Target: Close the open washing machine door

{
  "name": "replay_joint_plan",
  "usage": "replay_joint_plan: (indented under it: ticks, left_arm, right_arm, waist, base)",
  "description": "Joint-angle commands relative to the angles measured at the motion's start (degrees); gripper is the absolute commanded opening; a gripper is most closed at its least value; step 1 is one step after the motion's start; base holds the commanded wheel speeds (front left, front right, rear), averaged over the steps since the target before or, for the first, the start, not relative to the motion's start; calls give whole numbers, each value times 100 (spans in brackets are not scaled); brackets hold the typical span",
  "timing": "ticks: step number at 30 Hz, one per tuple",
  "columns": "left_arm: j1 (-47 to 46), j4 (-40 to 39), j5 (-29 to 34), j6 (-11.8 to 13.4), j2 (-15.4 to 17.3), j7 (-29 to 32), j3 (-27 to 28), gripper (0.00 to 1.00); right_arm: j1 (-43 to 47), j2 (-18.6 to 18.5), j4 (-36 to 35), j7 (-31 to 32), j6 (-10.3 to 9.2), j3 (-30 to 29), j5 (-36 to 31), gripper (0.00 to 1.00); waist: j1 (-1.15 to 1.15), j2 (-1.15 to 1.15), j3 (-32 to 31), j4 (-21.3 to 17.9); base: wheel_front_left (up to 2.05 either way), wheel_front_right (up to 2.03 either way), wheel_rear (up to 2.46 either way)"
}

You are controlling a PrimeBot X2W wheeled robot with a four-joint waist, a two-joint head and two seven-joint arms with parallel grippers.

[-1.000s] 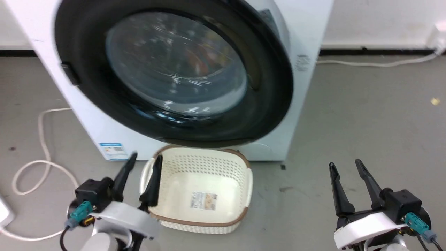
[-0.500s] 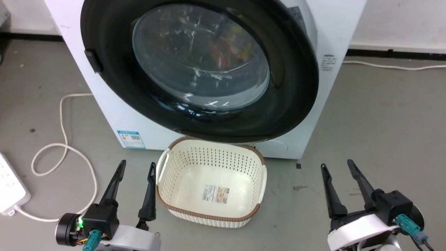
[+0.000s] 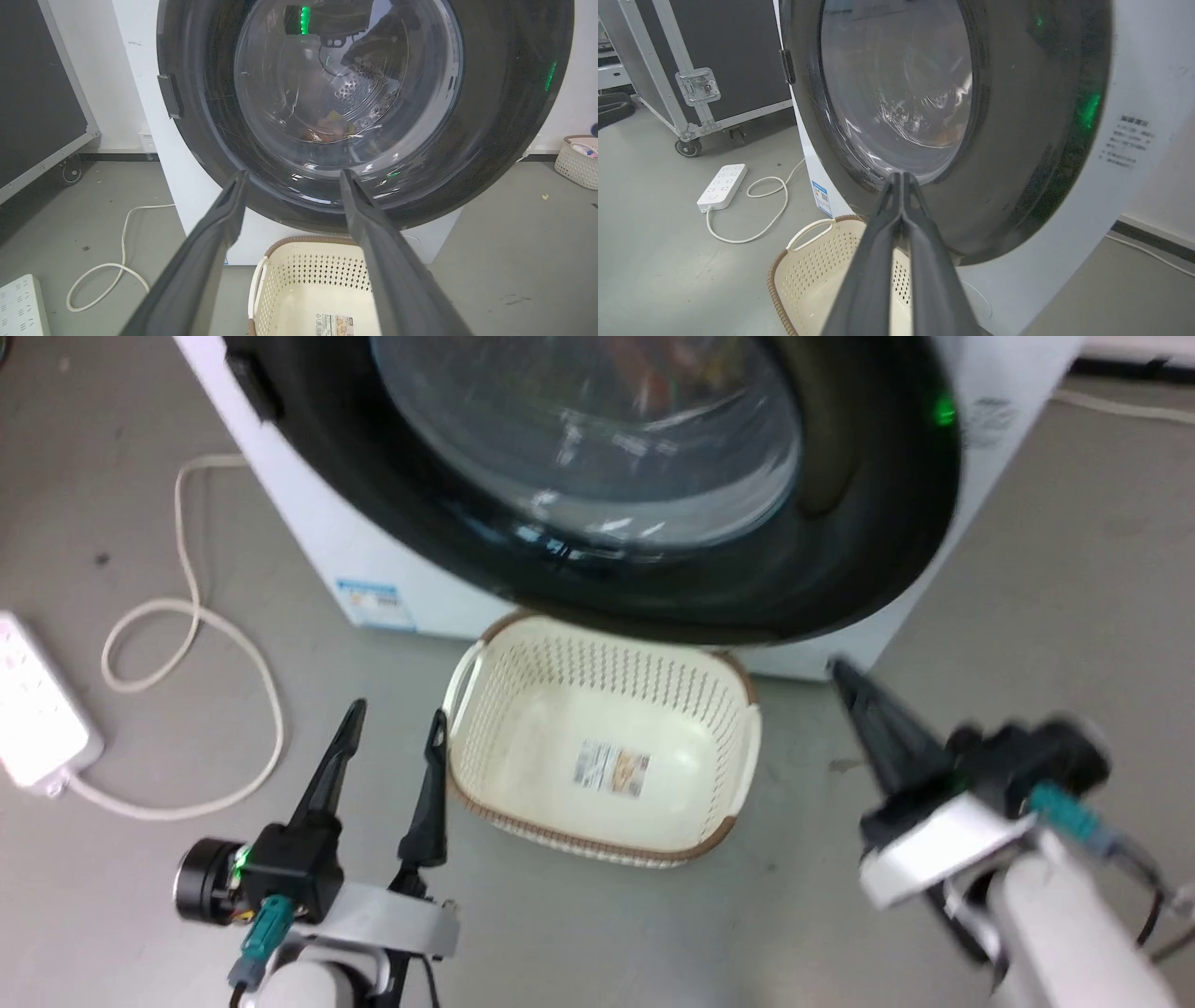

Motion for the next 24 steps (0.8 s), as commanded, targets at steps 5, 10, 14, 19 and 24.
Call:
replay_joint_plan:
  ticks: [5,10,14,19,24]
  left_arm:
    - [-306,6,1,-42,-80,-25,-54,100]
    - [-476,-8,-33,-54,-107,-25,-63,100]
    - [-547,-48,-49,-39,-118,-25,-122,100]
    - [-567,-61,-93,7,-122,-25,-184,100]
    - [-576,-46,-126,41,-123,-25,-245,100]
  right_arm:
    - [-1259,-803,513,32,3,438,439,0]
    - [-2148,-1325,1005,172,3,550,843,0]
    - [-2720,-1642,1415,237,3,630,1026,0]
    - [-3299,-1789,1985,235,3,540,1204,0]
    - [-3671,-1802,2449,209,3,369,1230,0]
  waist:
    - [-1,0,716,486]
    - [-1,0,988,692]
    - [-1,0,1122,801]
    - [-1,0,1179,874]
    - [-1,0,1175,908]
  base:
    - [0,0,0]
    - [0,0,0]
    - [0,0,0]
    - [0,0,0]
    - [0,0,0]
